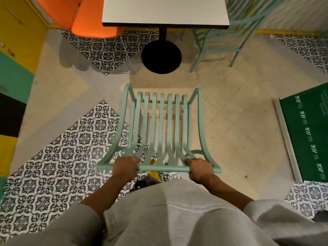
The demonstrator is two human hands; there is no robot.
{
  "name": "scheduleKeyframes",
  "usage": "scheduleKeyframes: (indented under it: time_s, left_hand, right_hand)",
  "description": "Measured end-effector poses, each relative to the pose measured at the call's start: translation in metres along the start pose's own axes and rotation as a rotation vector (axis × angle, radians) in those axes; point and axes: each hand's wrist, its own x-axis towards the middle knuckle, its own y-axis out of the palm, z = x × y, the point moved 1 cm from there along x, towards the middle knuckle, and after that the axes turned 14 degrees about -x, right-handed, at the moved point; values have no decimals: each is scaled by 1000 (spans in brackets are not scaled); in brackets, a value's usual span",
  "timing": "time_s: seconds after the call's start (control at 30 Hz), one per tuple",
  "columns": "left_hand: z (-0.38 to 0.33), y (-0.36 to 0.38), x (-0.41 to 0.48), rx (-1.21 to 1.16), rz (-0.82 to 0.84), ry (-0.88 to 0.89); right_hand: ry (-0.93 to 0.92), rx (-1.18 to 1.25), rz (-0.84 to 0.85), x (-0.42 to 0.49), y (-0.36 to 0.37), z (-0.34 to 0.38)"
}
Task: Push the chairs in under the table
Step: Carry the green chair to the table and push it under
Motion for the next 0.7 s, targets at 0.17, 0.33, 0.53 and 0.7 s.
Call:
scheduleKeyframes:
  time_s: [0.17, 0.33, 0.53, 0.7]
  left_hand:
    - [0, -14, 23, -39, -4, 3]
    - [5, -28, 45, -17, -41, 52]
    - [7, -48, 65, 8, -37, 58]
    - [4, -60, 81, -67, -7, 32]
  right_hand:
    - [45, 5, 29, 18, -17, -9]
    - [88, -6, 16, 36, -33, -12]
    - [51, 14, 73, 53, -60, -19]
    - [26, 5, 32, 66, -69, -30]
